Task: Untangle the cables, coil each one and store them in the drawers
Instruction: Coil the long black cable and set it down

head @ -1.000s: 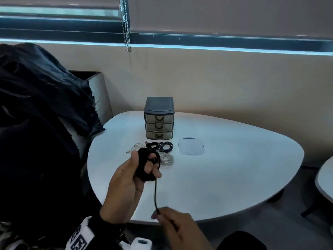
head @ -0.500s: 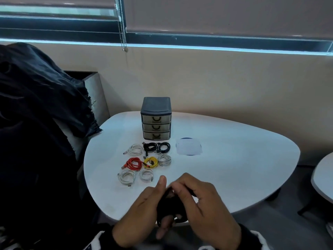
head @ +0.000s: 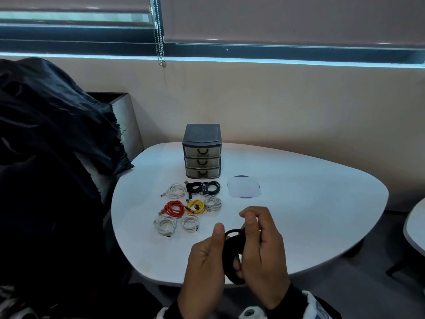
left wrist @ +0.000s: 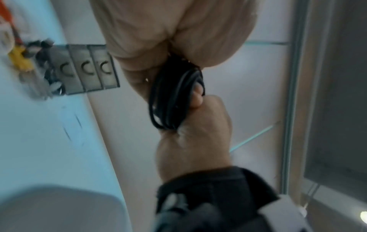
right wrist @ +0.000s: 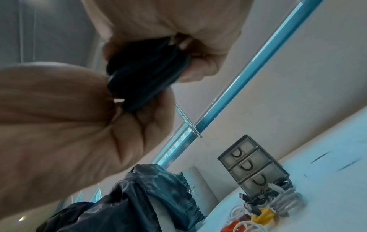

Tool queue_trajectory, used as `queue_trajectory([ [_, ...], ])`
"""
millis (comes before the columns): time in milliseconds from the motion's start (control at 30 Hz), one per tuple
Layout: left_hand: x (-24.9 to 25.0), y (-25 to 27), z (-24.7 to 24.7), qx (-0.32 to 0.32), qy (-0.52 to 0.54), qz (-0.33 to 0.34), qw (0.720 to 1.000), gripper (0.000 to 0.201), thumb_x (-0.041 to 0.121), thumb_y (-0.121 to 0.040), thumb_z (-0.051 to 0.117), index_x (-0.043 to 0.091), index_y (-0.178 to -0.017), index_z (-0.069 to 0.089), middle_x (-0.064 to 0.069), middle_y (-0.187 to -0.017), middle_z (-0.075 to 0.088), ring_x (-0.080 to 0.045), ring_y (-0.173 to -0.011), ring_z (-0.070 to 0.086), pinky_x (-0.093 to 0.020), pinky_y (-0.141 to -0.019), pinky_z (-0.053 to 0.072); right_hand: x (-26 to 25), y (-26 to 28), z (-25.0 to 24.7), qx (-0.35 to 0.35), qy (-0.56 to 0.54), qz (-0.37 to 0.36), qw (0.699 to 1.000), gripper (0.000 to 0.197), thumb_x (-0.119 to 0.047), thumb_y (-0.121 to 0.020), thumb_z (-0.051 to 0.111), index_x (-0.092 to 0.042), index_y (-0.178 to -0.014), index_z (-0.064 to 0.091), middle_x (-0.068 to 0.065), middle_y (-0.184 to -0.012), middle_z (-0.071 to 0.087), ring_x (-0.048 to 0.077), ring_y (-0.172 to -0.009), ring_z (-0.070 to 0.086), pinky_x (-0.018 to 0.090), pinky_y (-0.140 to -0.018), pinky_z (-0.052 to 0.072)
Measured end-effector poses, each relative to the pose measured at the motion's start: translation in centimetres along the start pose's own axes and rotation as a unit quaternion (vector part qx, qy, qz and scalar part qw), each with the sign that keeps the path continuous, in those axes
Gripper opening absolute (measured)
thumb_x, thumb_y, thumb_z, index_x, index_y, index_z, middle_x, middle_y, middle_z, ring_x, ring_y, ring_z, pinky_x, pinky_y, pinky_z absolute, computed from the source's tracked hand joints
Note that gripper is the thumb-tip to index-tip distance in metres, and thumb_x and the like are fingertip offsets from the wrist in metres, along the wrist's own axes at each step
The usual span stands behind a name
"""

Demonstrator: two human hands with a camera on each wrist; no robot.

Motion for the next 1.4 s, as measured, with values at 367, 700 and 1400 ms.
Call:
queue_trajectory([
  [367,-1.2,-1.8,-3.1,0.052,0.009,0.03,0.998,0.034,0.028,-0.092,0.054,0.007,-0.069,0.069,-0.005,-0.057,0.058,-0.014,-0.054,0.057,-0.026,-0.058,0.053,-0.4,-0.7,-1.5,0.053,0.0,-0.062,0.997,0.019,-0.04,-0.098,0.036,-0.036,-0.089,0.052,0.008,-0.057,0.049,0.014,-0.041,0.041,0.032,-0.04,0.036],
  [700,-0.2,-1.5,-4.6,-0.116,-0.099,0.099,0.983,0.036,0.048,-0.089,0.053,0.022,-0.066,0.064,0.004,-0.06,0.058,-0.012,-0.059,0.055,-0.026,-0.066,0.046,-0.7,-1.5,-1.3,0.041,-0.156,0.058,0.985,0.024,-0.032,-0.103,0.045,-0.022,-0.086,0.059,0.006,-0.049,0.042,0.018,-0.04,0.036,0.022,-0.041,0.031],
  [1400,-2.1,-0.3,-2.9,-0.005,0.015,0.028,0.999,0.021,0.052,-0.09,0.059,0.034,-0.096,0.068,0.006,-0.078,0.063,-0.009,-0.074,0.058,-0.022,-0.076,0.049,0.0,0.1,-0.4,-0.125,0.125,-0.011,0.984,0.034,-0.06,-0.091,0.043,-0.031,-0.075,0.04,-0.003,-0.069,0.056,0.016,-0.058,0.061,0.034,-0.052,0.051],
])
Point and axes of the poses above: each hand's wrist, its own y-axis away from the middle knuckle, its own z-axis out of the palm, x = y × z, the point moved 2 cm from there along -y, towards the middle knuckle
